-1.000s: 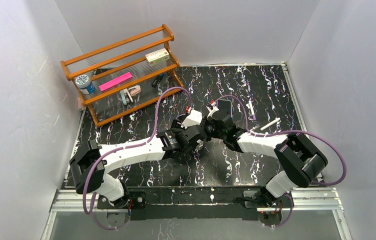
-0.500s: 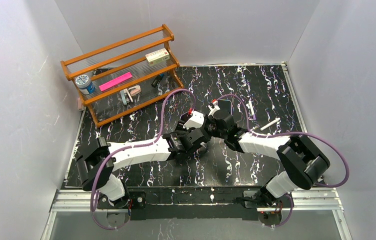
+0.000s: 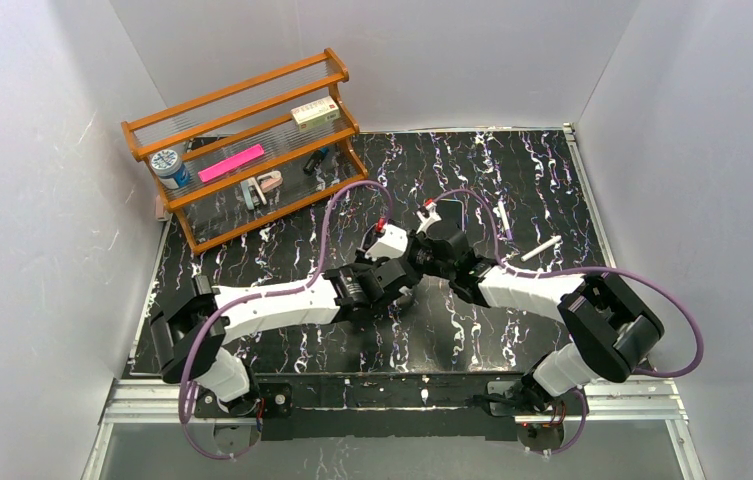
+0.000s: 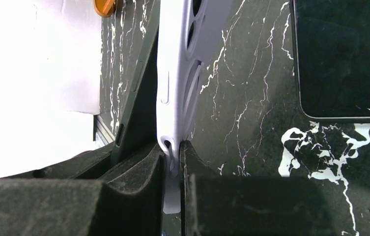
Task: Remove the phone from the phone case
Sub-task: Remove the phone case from the phone, then place the phone at the center of the board, then place the phone case at the center of the board.
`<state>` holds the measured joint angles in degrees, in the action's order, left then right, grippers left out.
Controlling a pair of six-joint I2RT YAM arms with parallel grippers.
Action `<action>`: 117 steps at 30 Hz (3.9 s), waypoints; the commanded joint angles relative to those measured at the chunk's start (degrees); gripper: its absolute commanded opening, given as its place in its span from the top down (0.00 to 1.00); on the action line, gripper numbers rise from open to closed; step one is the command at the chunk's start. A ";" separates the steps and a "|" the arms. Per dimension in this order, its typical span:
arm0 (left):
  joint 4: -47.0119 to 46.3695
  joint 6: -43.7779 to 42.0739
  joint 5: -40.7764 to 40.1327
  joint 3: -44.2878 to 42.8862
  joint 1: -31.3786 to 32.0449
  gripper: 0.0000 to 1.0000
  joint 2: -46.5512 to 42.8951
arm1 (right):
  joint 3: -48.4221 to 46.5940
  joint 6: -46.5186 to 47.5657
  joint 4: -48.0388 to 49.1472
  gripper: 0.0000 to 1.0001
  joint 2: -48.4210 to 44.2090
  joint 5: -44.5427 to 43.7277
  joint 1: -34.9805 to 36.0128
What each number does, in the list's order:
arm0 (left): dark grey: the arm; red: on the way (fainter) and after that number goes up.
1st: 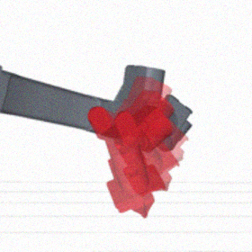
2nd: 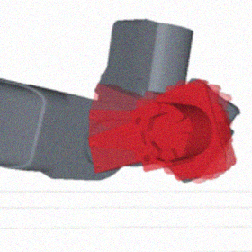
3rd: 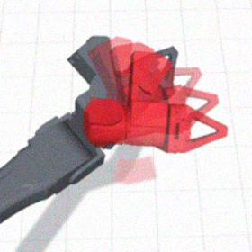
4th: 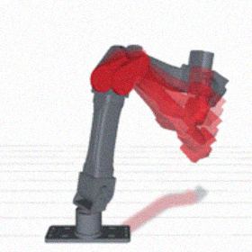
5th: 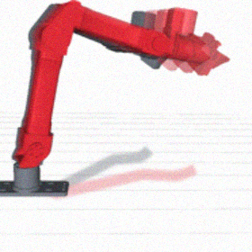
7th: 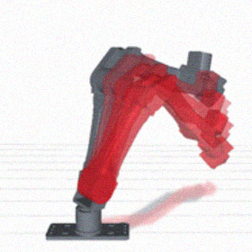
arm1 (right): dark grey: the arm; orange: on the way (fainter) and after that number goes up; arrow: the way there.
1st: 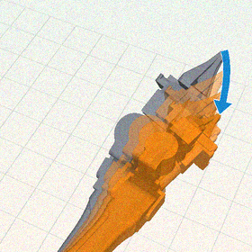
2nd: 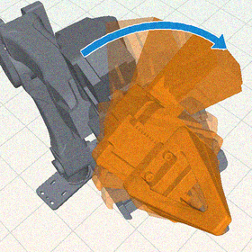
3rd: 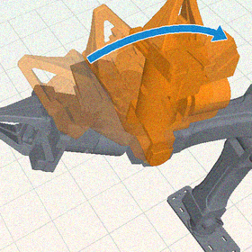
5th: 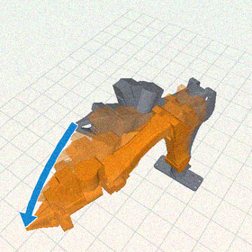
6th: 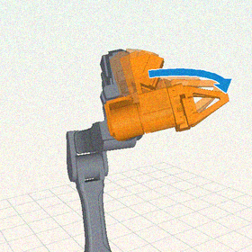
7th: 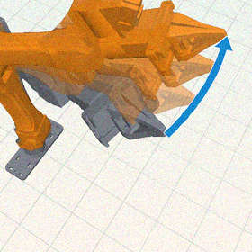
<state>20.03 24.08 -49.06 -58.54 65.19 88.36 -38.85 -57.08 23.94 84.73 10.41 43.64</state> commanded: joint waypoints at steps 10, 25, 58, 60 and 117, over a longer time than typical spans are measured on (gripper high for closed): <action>10.95 6.88 -1.62 -1.31 2.40 1.00 -12.62 | -4.54 4.92 -5.74 0.99 -0.06 -10.13 -3.96; 14.94 0.92 -6.42 -0.91 -11.53 1.00 -1.69 | -4.32 5.00 -6.00 0.99 3.17 0.16 -5.97; 15.63 0.31 -0.01 -2.76 -14.51 0.17 11.66 | -4.39 7.63 -4.88 0.99 5.29 3.68 -4.72; 15.59 0.36 1.99 -2.61 -15.03 0.09 9.51 | -5.00 7.81 -4.92 0.99 5.80 4.13 -4.45; 7.11 -4.32 28.15 11.32 -37.06 0.02 -42.86 | -21.75 29.50 -28.34 0.01 9.51 -11.69 1.96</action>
<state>28.32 20.97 -20.43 -48.29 28.56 48.53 -58.37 -39.72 2.04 98.76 6.90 45.78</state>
